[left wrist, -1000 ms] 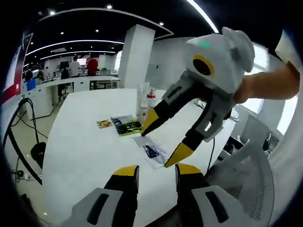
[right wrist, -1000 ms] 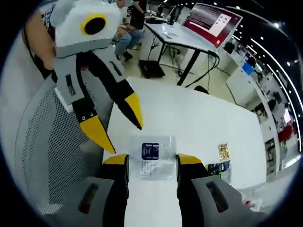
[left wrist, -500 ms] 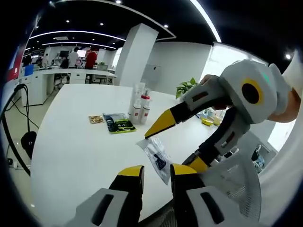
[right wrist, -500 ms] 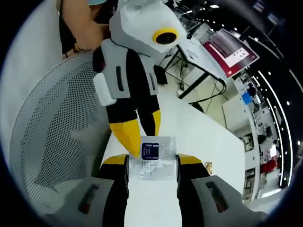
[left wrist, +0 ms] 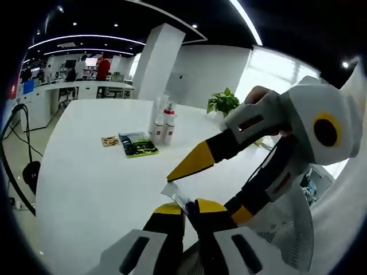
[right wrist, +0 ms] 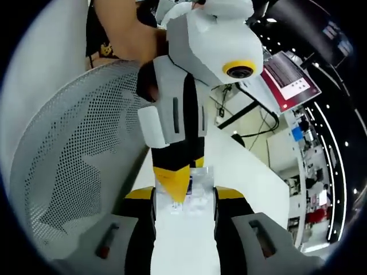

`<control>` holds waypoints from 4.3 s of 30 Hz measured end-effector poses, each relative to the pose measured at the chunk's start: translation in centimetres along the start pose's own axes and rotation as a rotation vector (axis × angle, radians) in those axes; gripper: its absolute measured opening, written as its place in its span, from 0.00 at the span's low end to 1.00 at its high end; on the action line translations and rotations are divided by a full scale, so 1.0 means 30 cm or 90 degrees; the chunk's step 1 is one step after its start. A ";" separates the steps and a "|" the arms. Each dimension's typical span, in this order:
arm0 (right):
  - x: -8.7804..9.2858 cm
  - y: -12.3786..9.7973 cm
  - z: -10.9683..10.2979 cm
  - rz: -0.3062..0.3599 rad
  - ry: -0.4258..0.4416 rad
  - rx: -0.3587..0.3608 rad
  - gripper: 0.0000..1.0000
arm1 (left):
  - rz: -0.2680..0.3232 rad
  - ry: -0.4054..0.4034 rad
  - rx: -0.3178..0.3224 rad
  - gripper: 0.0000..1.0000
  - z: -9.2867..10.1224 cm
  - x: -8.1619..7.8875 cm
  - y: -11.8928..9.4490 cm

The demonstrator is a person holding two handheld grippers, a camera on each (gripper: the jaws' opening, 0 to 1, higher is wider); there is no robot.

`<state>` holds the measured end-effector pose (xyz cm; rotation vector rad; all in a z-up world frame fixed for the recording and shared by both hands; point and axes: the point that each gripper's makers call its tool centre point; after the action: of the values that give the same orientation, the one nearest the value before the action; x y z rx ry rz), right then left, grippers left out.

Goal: Arrange the skincare products in the storage area until every visible bottle or jar stands upright without overlapping.

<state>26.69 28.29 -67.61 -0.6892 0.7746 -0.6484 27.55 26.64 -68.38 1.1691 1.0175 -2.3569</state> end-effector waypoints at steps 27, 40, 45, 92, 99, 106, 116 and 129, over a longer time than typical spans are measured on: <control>0.033 -0.124 -0.004 0.310 0.773 -0.069 0.14 | 0.057 -0.088 0.176 0.01 0.122 -0.082 -0.070; 0.022 -0.180 -0.022 0.370 0.880 -0.110 0.00 | 0.079 -0.095 0.199 0.04 0.144 -0.105 -0.076; 0.011 -0.201 -0.031 0.393 0.932 -0.140 0.00 | 0.087 -0.112 0.220 0.04 0.152 -0.120 -0.084; 0.021 -0.134 -0.010 -0.012 0.131 0.081 0.36 | 0.004 -0.249 0.199 0.01 0.118 -0.067 -0.042; 0.009 -0.103 -0.016 -0.003 0.098 0.060 0.38 | -0.006 -0.243 0.194 0.01 0.123 -0.055 -0.038; 0.018 -0.093 -0.002 0.010 0.103 0.056 0.37 | 0.000 -0.246 0.174 0.01 0.100 -0.058 -0.034; 0.043 -0.057 0.014 -0.002 0.036 0.019 0.36 | 0.023 -0.225 0.132 0.01 0.061 -0.066 -0.016; 0.083 -0.016 0.053 0.006 0.073 -0.018 0.27 | 0.066 -0.115 0.045 0.13 0.009 -0.081 -0.007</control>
<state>29.21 26.66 -67.40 -0.6785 0.8937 -0.6741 28.78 26.52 -66.25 0.9864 0.8001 -2.3822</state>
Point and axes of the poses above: the point that each gripper's makers call its tool centre point, and the gripper's own axes: y roughly forward along the fingers, z roughly to its right, x roughly out of its underside, and after that the axes turned 3 degrees about -y, right-handed
